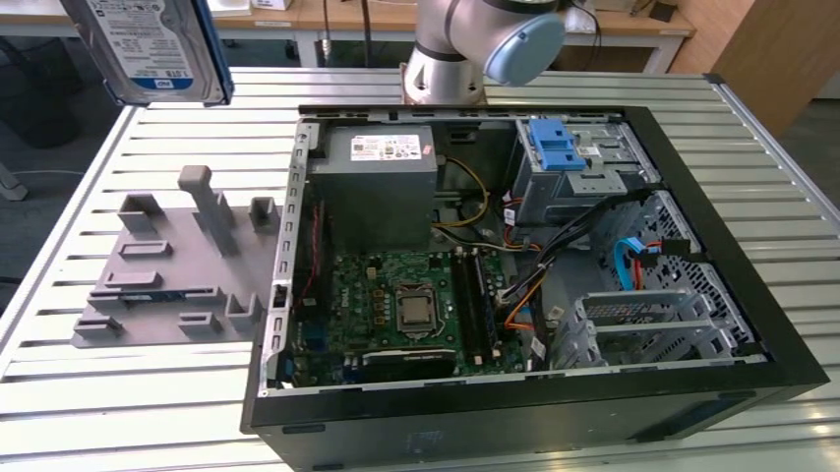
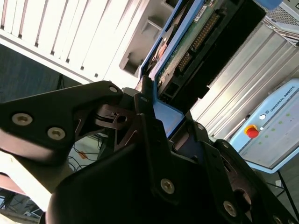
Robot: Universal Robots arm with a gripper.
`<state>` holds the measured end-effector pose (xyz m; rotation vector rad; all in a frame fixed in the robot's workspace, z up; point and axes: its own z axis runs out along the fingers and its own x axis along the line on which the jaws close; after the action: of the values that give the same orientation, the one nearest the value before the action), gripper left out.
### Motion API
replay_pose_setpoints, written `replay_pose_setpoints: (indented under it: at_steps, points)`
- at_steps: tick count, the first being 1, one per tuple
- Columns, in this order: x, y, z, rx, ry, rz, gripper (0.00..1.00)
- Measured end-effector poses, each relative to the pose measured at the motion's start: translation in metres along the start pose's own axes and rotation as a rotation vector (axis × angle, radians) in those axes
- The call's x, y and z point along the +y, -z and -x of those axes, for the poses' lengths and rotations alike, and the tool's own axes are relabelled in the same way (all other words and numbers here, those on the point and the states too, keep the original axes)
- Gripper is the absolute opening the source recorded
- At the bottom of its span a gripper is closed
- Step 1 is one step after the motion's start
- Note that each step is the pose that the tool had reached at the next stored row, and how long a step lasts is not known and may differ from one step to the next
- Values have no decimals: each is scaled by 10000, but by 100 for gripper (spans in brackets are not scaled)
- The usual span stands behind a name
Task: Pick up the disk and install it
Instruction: 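Pick up the disk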
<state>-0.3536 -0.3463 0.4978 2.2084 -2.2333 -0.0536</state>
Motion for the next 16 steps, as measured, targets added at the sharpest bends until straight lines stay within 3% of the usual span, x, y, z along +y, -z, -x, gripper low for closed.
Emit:
replay_pose_setpoints:
  at_steps: [6,16]
  points:
    - [-78,4,-85,1,0,1,36]
    - [-369,13,-146,0,0,0,36]
